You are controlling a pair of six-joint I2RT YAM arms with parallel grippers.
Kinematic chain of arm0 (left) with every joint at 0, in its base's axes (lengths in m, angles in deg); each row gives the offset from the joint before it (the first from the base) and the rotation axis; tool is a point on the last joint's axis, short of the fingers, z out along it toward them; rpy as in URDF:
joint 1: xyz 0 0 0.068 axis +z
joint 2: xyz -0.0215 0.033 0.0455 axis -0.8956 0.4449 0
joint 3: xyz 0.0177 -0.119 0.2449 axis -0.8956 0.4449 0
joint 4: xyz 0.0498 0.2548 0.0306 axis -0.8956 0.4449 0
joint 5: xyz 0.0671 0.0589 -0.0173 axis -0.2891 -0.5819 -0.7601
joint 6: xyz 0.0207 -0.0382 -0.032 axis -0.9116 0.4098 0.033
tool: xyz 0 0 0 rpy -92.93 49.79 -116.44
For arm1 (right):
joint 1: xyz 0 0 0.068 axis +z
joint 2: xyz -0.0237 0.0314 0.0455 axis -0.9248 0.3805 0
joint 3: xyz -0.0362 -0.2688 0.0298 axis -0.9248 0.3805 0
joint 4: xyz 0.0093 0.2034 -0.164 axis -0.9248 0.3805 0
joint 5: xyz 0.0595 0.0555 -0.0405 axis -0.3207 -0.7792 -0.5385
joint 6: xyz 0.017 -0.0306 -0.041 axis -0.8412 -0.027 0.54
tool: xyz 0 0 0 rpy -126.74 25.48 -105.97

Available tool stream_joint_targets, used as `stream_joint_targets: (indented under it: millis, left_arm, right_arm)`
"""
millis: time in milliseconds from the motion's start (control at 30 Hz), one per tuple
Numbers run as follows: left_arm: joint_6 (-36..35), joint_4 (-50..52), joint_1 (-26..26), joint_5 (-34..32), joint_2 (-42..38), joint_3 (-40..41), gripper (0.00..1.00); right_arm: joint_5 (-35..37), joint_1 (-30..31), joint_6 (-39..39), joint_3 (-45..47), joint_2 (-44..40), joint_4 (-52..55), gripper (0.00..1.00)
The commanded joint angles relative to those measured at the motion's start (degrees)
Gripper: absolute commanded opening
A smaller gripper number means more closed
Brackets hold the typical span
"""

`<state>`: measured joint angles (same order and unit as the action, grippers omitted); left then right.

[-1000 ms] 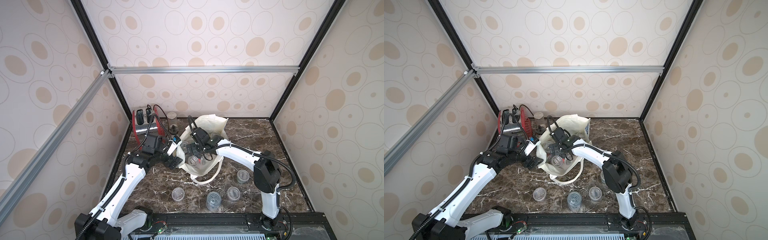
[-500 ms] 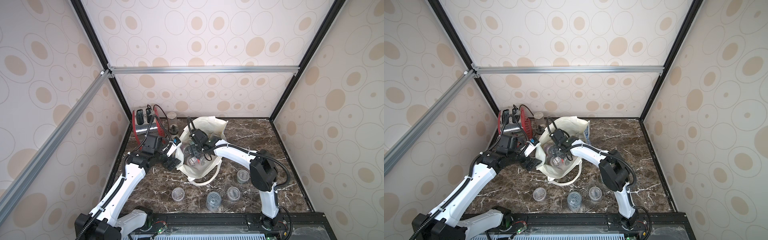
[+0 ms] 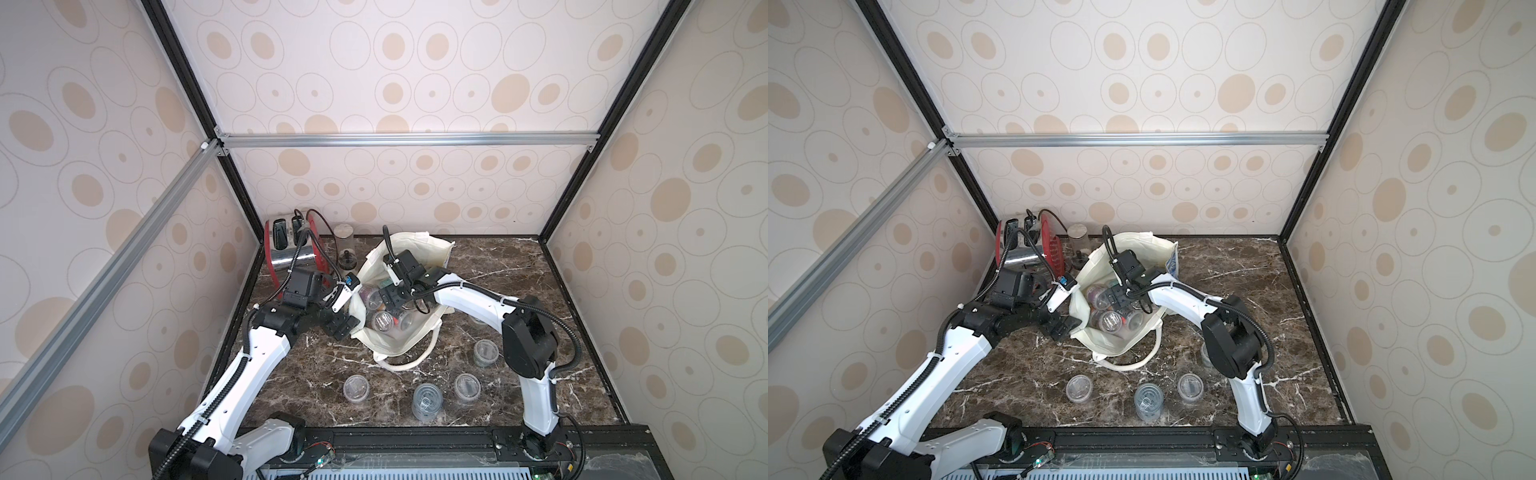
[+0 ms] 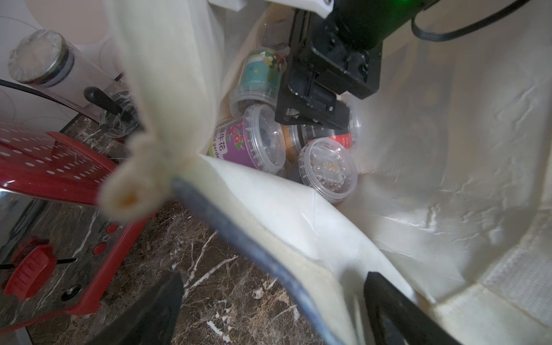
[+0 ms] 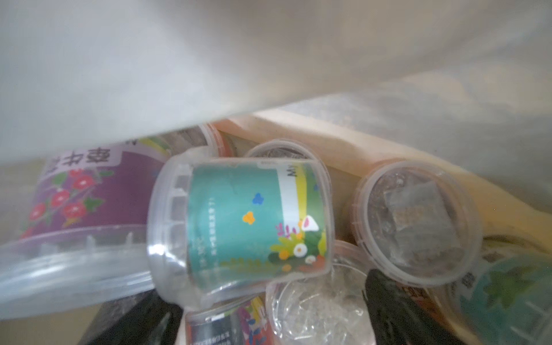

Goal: Take out the seed jars from the canvas bag
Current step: Pick up the seed jar from the canvas bag.

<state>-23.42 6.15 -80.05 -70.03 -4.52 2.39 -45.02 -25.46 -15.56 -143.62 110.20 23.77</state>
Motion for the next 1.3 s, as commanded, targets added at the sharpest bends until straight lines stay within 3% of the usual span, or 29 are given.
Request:
stream_joint_targets:
  millis: [0,200,367,833,1067,1267]
  left_arm:
    - [-3.3,4.7,0.7,-2.1,-0.3,-1.2,0.95]
    - [-3.8,5.1,1.2,-1.8,-0.4,-1.7,0.95]
    - [-4.0,4.7,1.2,-1.8,-0.4,-1.6,0.96]
    - [-5.1,5.7,1.6,-1.7,-0.4,-3.8,0.98]
    - [-11.1,11.7,1.6,1.5,2.2,-12.2,0.98]
    - [-16.2,18.2,1.6,6.4,5.1,-25.6,0.98]
  right_arm:
    - [-4.4,-1.0,5.0,-0.8,1.0,-2.6,0.96]
    - [-10.8,-2.1,10.4,-1.9,2.4,-2.7,0.94]
    - [-11.6,-3.0,11.2,-4.7,3.6,1.0,0.80]
    - [-13.5,-4.7,2.3,-0.5,-4.1,0.6,0.67]
    - [-15.8,-4.8,-3.5,0.4,-8.7,3.0,0.66]
    - [-20.8,-5.5,-5.4,-1.3,-13.5,8.9,0.65]
